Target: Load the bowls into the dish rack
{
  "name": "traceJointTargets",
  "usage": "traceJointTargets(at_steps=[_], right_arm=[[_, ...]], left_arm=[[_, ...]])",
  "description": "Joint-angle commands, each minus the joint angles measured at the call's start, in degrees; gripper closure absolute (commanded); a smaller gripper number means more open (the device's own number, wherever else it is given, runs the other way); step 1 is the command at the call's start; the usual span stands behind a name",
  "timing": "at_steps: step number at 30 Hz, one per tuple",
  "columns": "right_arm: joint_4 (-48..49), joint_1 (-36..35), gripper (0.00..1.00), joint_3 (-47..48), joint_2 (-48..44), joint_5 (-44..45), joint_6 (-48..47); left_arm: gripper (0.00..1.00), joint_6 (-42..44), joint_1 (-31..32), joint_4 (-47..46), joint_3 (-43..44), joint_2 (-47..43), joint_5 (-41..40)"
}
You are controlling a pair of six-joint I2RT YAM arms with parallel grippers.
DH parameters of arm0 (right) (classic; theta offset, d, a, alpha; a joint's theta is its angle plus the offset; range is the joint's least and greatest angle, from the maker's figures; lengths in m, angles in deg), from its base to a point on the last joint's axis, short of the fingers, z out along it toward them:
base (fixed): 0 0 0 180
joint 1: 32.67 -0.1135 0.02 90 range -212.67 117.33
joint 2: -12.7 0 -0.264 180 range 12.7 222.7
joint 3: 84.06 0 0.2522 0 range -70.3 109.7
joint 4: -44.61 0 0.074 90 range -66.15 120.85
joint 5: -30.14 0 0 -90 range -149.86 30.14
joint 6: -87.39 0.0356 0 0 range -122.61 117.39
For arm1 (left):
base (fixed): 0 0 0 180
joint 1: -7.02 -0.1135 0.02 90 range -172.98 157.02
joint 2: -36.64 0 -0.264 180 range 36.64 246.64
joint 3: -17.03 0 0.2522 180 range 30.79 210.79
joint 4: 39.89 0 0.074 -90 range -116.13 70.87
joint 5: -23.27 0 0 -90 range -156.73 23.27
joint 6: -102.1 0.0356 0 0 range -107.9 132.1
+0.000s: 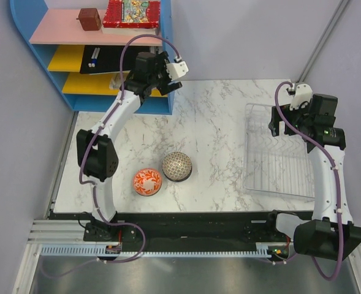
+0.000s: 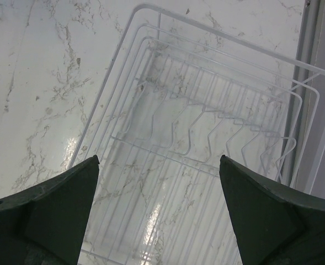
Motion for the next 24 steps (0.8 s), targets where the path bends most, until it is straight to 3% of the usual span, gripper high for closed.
traceJointTargets(at_steps=[1,13,17,20,21,24], right_arm=[[0.4,0.1,0.02,1.8,-1.3,-0.6,0.7],[-0.4,0.0,0.02,2.4,-1.0,-0.9,0.8],[-1.1,0.0,0.02,2.5,-0.9,-2.8,0.3],[-2.5,0.0,0.02,2.4,-1.1,-4.1,-0.8],[-2.7,0.0,0.02,2.3,-1.2,-4.4,-1.1],[-3.3,-0.1,0.02,2.3,-1.2,-5.3,-1.4]], left_arm=[[0.0,-5.1,-1.0,5.3,8.6,8.4,1.0],[0.0,-4.1,-3.8,4.8,31.0,25.2,-7.8],[0.0,-5.2,-4.4,4.8,23.4,20.3,-2.8],[0.0,-5.5,-4.4,0.6,10.9,11.9,1.2],[0.0,-5.2,-4.4,-0.5,5.6,10.3,1.6],[0.0,-5.0,-4.4,-1.7,1.3,6.7,0.8]])
